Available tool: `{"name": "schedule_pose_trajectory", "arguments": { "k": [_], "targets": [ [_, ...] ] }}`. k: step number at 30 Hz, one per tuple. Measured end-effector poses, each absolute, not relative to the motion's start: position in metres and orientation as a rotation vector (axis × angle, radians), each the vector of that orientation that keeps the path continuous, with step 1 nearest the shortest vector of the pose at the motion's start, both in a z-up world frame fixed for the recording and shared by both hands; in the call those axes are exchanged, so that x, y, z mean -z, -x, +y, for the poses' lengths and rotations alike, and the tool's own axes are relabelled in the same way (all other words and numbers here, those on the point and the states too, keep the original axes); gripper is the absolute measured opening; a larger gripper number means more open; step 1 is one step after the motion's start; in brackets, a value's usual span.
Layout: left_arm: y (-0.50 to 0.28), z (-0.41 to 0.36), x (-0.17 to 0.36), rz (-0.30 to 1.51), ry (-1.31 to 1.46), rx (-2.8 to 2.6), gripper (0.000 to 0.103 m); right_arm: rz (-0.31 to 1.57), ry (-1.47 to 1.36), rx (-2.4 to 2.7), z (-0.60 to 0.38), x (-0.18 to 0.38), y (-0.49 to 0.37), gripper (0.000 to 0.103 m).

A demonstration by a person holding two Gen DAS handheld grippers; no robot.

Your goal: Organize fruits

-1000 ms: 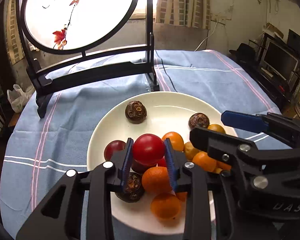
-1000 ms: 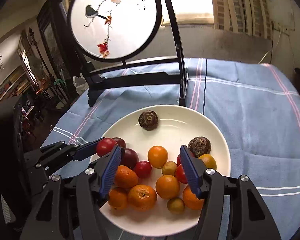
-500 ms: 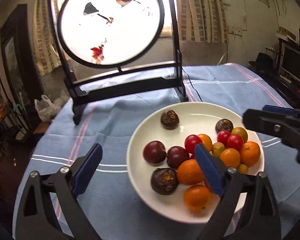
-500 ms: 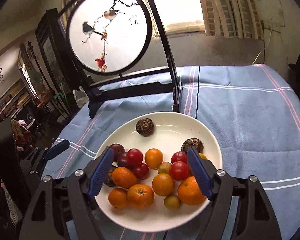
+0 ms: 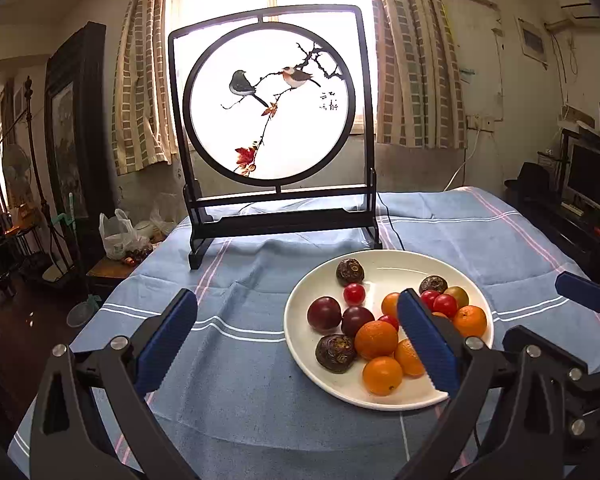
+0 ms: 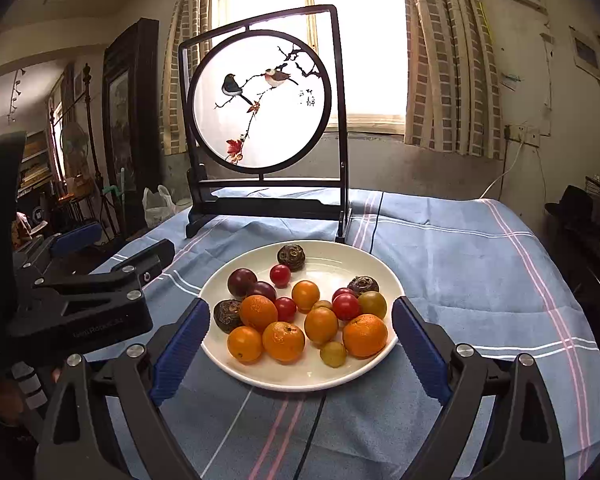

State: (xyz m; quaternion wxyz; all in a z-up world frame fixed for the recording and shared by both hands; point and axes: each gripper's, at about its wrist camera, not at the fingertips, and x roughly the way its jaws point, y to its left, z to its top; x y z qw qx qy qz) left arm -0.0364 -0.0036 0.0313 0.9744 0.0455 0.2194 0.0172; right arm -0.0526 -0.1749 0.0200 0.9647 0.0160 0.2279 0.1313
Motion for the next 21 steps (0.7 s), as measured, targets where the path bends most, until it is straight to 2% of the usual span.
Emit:
{"name": "schedule_pose_trajectory", "arguments": {
  "k": [11, 21],
  "targets": [
    [0.026, -0.005, -0.009, 0.518, -0.075, -0.012, 0.098, 0.502, -0.030, -0.258, -0.173, 0.001, 0.042, 0.093],
    [0.022, 0.006, -0.004, 0.491, -0.019, -0.040, 0.098, 0.498, -0.022, -0.253, -0.169, 0.006, 0.043, 0.093]
  ]
}}
